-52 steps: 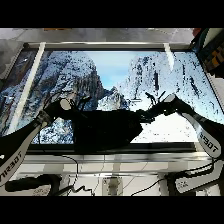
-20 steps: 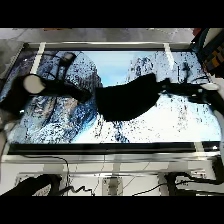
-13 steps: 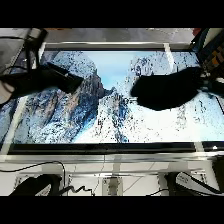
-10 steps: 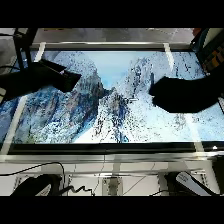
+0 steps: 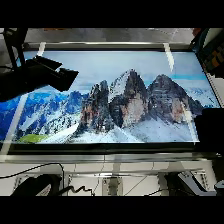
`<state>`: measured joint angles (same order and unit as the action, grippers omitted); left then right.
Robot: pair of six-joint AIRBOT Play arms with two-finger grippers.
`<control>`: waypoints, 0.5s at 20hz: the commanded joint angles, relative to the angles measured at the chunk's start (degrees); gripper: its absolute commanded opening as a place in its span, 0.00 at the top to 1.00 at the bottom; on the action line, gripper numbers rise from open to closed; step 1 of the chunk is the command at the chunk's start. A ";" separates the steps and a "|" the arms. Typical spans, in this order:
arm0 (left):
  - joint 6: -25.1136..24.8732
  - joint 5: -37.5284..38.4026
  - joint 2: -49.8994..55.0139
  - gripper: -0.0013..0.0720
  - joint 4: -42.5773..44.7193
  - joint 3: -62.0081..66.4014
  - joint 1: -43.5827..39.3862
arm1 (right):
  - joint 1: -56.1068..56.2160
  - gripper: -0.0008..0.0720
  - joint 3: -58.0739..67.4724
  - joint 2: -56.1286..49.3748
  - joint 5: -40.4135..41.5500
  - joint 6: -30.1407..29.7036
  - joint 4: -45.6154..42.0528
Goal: Fold the clothes and pants, and hang the long-sleeved shirts on hangers.
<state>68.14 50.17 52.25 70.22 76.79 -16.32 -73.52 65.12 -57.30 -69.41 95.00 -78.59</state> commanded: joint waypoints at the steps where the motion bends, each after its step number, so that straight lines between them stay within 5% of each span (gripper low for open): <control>1: 0.00 -0.07 -0.04 0.04 0.07 0.07 0.00 | -1.44 0.05 -0.55 -0.39 -0.63 2.01 -4.74; 7: 0.00 -0.04 -0.04 0.04 0.07 0.04 0.00 | 3.98 0.08 -0.24 -0.72 2.58 -4.15 -0.83; 10: 0.00 -0.04 -0.04 0.03 0.07 0.04 0.00 | 15.45 0.30 -0.26 -0.72 4.96 -9.25 -0.72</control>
<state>68.14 50.15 52.25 70.26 76.79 -16.32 -66.04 64.79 -57.93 -66.70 90.65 -79.88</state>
